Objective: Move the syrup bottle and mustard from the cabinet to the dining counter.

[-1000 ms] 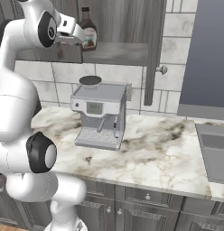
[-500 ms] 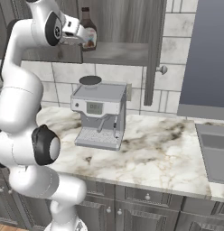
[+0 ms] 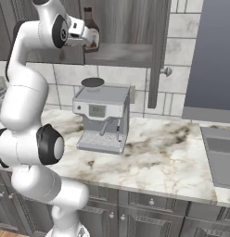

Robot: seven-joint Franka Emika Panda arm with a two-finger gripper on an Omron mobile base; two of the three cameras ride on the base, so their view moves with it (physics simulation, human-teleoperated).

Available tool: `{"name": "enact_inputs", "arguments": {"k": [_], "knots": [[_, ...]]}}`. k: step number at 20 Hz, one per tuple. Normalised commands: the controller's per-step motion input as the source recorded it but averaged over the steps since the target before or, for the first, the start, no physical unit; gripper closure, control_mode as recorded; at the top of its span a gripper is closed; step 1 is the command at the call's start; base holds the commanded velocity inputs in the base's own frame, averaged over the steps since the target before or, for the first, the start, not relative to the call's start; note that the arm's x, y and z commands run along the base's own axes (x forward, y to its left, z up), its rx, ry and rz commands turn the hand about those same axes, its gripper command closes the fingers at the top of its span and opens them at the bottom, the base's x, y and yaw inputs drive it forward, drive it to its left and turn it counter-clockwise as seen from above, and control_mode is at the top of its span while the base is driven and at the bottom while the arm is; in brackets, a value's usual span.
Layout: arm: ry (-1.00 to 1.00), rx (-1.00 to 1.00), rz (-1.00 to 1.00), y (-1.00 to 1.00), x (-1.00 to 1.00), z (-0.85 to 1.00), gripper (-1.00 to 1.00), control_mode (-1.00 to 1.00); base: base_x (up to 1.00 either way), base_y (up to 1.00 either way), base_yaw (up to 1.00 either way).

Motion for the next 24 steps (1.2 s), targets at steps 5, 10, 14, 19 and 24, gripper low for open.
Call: {"name": "enact_inputs", "arguments": {"k": [5, 10, 14, 19, 24], "knots": [[0.0, 0.0, 0.02, 0.03, 0.27, 0.0, 1.0, -1.0, 0.0, 0.0, 0.0], [0.0, 0.0, 0.0, 0.19, 0.03, -0.04, 1.0, -1.0, 0.0, 0.0, 0.0], [0.0, 0.0, 0.0, 0.47, -0.02, -0.01, 1.0, -1.0, 0.0, 0.0, 0.0], [-0.03, 0.0, 0.0, 0.83, -0.39, 0.0, 1.0, -1.0, 0.0, 0.0, 0.0], [-0.01, 0.0, 0.0, 1.0, -0.88, 0.0, 1.0, -1.0, 0.0, 0.0, 0.0]]}}
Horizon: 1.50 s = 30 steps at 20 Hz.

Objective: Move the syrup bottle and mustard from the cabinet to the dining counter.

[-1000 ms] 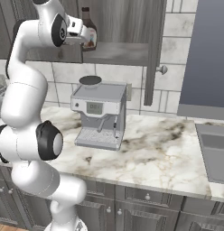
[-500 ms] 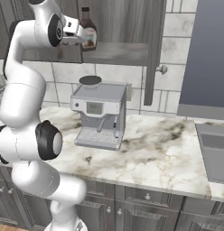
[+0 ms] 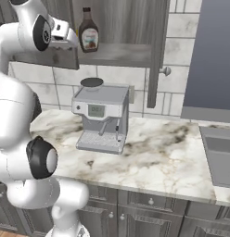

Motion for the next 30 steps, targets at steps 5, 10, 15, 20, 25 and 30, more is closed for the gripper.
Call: {"name": "enact_inputs", "arguments": {"k": [5, 10, 15, 20, 25, 30], "knots": [[0.0, -0.01, 0.0, 1.0, -0.93, 0.0, 1.0, -1.0, 0.0, 0.0, 0.0], [0.0, -0.02, 0.0, 1.0, -0.87, 0.0, 1.0, -1.0, 0.0, 0.0, 0.0], [0.0, -0.02, 0.0, 1.0, -0.68, 0.0, 1.0, -1.0, 0.0, 0.0, 0.0], [0.0, -0.02, 0.0, 1.0, -0.49, 0.0, 1.0, -1.0, 0.0, 0.0, 0.0], [0.0, -0.01, 0.0, 0.93, -0.31, 0.0, -1.0, -1.0, 0.0, 0.0, 0.0], [-0.04, 0.0, 0.0, -0.2, -0.86, 0.0, -1.0, -1.0, 0.0, 0.0, 0.0]]}}
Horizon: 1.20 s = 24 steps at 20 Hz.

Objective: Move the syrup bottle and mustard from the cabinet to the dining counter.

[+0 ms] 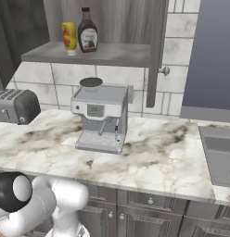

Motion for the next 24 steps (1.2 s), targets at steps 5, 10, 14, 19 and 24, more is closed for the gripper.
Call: {"name": "enact_inputs", "arguments": {"k": [5, 10, 14, 19, 24], "knots": [[-0.1, 0.07, 0.0, -0.94, -1.0, 0.0, -1.0, -1.0, 0.0, 0.0, 0.0], [-0.04, 0.13, 0.0, -1.0, -0.74, 0.06, -1.0, -1.0, 0.0, 0.0, 0.0], [-0.16, 0.25, 0.14, -0.91, -0.02, 0.23, -1.0, -1.0, 0.0, 0.0, 0.0], [-0.12, 0.3, 0.19, -0.59, 0.29, 0.11, -1.0, -1.0, 0.0, 0.0, 0.0], [-0.01, 0.22, 0.21, 0.04, 0.57, -0.01, -1.0, -1.0, 0.0, 0.0, 0.0]]}}
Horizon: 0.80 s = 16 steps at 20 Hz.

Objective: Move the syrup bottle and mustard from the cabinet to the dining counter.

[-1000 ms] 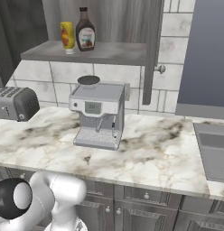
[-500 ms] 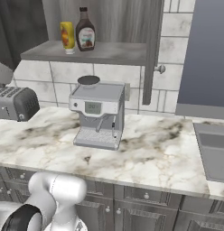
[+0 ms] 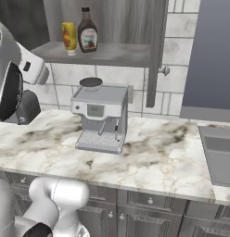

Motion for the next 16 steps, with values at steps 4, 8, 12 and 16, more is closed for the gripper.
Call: {"name": "enact_inputs", "arguments": {"k": [4, 8, 12, 16], "knots": [[0.0, 0.17, 0.21, 0.38, 0.91, -0.01, -1.0, -1.0, 0.0, 0.0, 0.0], [0.0, 0.14, 0.18, 0.43, 0.99, 0.0, -1.0, -1.0, 0.0, 0.0, 0.0], [0.0, 0.08, 0.16, 0.53, 0.74, 0.0, -1.0, -1.0, 0.0, 0.0, 0.0], [0.05, 0.02, 0.17, 0.76, 0.41, 0.0, -1.0, -1.0, 0.0, 0.0, 0.0]]}}
